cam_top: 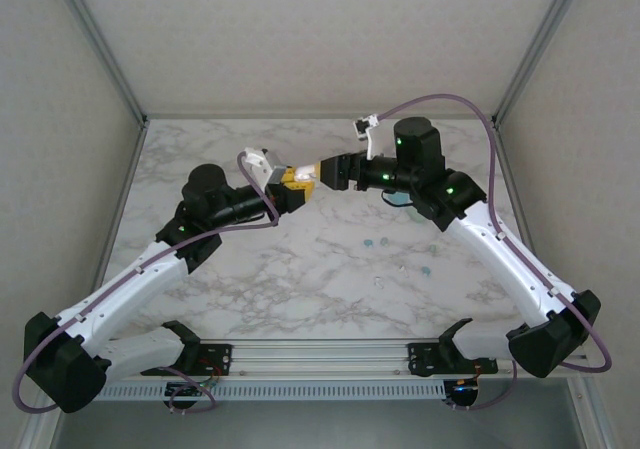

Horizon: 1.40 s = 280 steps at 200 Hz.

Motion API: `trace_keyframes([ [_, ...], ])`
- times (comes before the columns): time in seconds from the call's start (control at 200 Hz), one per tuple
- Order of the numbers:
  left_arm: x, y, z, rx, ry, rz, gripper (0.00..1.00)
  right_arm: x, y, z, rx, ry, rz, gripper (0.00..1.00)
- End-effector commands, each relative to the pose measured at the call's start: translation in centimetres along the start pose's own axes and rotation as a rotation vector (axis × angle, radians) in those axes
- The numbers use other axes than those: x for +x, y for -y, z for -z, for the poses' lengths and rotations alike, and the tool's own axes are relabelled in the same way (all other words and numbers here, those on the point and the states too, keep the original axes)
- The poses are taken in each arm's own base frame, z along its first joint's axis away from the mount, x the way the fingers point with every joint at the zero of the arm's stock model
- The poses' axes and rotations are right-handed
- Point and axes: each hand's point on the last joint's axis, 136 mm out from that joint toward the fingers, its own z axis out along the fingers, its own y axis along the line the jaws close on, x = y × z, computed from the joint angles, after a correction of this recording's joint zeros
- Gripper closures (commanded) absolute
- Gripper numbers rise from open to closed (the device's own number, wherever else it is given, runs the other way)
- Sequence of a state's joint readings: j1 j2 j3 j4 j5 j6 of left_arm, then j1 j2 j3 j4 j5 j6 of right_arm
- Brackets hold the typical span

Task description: Insert the wireless bluetooth earbuds into the charging case

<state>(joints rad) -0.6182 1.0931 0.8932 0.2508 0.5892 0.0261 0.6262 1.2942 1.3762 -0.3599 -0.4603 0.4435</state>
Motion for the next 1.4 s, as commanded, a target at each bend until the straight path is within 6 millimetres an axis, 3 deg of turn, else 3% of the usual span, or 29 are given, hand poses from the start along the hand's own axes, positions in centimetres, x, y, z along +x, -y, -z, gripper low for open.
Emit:
trace_keyframes([
  [0.0,-2.9,1.9,0.7,0.072,0.066,-0.042,0.87,-0.7,1.3,-0.8,0.051,0.040,-0.019,0.25],
  [0.24,-2.1,1.4,0.5,0.047,0.046,-0.040,0.85,-1.5,0.7,-0.4,0.037,0.066,-0.025,0.22],
  [0.436,-0.9,0.2,0.5,-0.016,0.032,-0.036,0.85,-3.2,-0.9,2.6,0.038,0.154,-0.005,0.17],
  [0.491,-0.6,-0.1,0.6,-0.037,0.033,-0.036,0.85,-3.3,-0.2,4.1,0.108,0.175,0.003,0.17],
  [0.546,-0.3,-0.3,0.7,-0.053,0.038,-0.034,0.85,-3.0,2.0,5.7,0.242,0.191,-0.003,0.19],
  [0.621,-0.2,-0.5,1.0,-0.067,0.047,-0.028,0.85,-1.3,7.6,8.3,0.487,0.186,-0.081,0.27],
  [0.701,-0.1,-0.7,1.2,-0.084,0.053,-0.025,0.85,1.8,13.5,10.3,0.667,0.141,-0.214,0.41],
  [0.751,0.0,-0.7,1.4,-0.090,0.057,-0.023,0.85,4.2,16.2,10.4,0.714,0.078,-0.278,0.44],
  [0.846,-0.1,-0.7,1.6,-0.098,0.063,-0.018,0.85,8.8,19.3,9.1,0.749,-0.112,-0.358,0.47],
  [0.996,-0.3,-0.6,2.0,-0.103,0.063,-0.015,0.84,15.6,21.4,8.0,0.786,-0.391,-0.476,0.56],
  [1.141,-0.2,-0.6,2.0,-0.102,0.071,-0.009,0.84,20.8,22.7,9.1,0.850,-0.545,-0.510,0.55],
  [1.256,-0.2,-0.6,1.7,-0.093,0.069,-0.006,0.84,23.2,23.1,9.7,0.879,-0.616,-0.531,0.52],
  [1.397,-0.2,-0.5,1.4,-0.080,0.065,0.003,0.84,24.5,23.6,9.0,0.862,-0.625,-0.566,0.46],
])
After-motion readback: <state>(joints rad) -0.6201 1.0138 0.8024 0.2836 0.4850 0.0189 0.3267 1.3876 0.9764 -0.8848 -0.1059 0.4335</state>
